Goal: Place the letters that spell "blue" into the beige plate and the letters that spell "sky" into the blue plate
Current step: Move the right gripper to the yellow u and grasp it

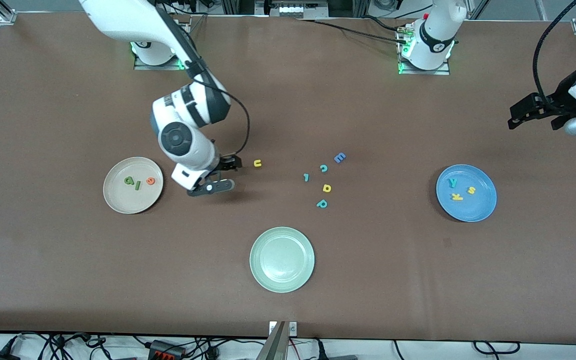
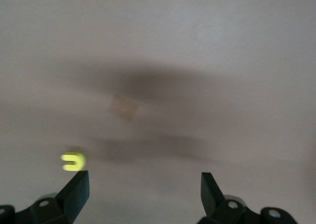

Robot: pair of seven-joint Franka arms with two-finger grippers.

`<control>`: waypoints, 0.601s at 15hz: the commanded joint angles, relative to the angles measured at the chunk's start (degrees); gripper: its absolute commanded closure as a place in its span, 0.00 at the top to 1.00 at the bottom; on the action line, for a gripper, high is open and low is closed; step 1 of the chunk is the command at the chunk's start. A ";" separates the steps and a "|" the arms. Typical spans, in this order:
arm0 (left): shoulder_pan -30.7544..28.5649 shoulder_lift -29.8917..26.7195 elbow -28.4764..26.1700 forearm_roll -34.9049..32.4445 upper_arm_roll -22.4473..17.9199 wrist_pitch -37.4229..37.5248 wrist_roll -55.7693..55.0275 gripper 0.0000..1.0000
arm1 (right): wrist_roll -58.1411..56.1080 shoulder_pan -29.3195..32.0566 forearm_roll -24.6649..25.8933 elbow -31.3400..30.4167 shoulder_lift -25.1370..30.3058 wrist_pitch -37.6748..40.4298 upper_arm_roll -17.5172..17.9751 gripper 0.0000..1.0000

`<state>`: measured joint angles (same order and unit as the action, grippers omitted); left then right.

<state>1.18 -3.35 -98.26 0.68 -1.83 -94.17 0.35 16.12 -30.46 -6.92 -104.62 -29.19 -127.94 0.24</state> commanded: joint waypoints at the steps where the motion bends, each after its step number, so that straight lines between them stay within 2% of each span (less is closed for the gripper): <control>1: -0.74 0.54 1.32 -1.20 0.87 1.36 0.09 1.00 | 5.57 -3.89 -1.16 0.38 -1.48 -2.48 -0.51 1.00; 6: -0.66 0.62 1.32 -1.20 0.87 1.89 0.09 1.00 | 13.32 -8.56 -1.16 0.29 -4.74 -7.32 -0.51 0.99; 9: -0.39 0.80 1.32 -1.20 0.87 1.98 0.00 1.00 | 14.91 -9.88 -1.07 0.38 -5.35 -7.41 -0.51 0.88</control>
<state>1.16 -3.25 -98.26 0.67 -1.63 -93.38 0.35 29.68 -39.28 -6.98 -104.64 -34.31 -135.11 0.23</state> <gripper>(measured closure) 0.000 0.084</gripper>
